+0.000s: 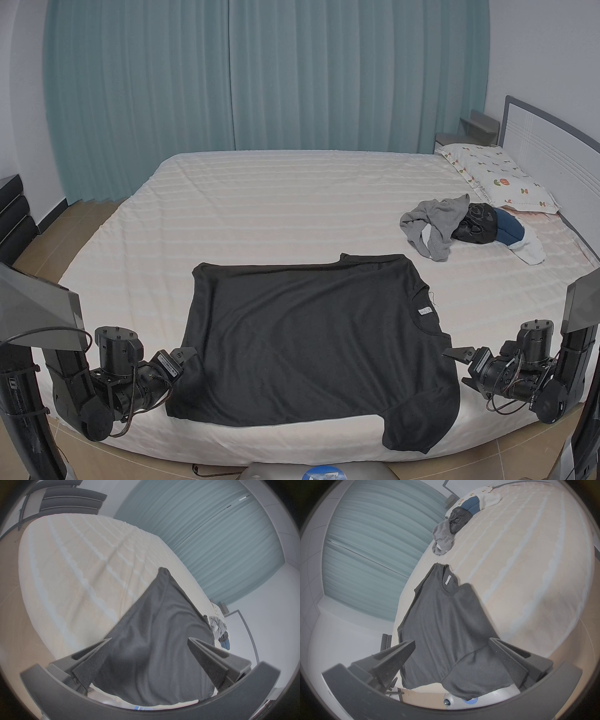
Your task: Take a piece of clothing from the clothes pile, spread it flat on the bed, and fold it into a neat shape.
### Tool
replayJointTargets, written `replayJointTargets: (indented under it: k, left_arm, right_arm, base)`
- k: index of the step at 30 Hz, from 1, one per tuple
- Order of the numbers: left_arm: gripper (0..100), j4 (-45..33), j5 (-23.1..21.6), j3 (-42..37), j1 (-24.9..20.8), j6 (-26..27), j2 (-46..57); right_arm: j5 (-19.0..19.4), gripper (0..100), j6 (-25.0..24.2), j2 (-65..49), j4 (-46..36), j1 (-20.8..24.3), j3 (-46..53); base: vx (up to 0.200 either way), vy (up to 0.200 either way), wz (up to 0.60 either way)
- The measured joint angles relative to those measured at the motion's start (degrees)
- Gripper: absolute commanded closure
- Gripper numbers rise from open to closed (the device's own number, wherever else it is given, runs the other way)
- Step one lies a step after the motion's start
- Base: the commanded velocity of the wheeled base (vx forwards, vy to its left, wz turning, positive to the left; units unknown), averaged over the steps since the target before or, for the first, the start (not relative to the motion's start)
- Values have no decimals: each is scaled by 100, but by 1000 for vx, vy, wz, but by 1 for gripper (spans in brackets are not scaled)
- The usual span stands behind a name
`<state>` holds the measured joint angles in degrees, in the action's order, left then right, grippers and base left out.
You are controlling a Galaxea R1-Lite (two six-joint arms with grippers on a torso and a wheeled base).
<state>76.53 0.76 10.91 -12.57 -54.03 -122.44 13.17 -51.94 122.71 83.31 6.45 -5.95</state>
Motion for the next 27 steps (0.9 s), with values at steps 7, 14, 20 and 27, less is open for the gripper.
replayJointTargets:
  k: [7,14,20,27]
  left_arm:
    - [0,11,46,-140,-151,49,221]
    - [0,13,55,-160,-156,52,285]
    - [0,16,74,-182,-105,116,332]
    - [0,-12,208,-265,11,567,360]
  right_arm:
    - [-44,0,33,-6,428,99,210]
    - [-52,0,38,-6,525,195,328]
    - [-45,0,134,0,529,228,374]
    - [-45,0,148,17,527,308,416]
  base:
    - [0,-86,0]
    - [-57,0,0]
    - [-200,0,0]
    - [-29,0,0]
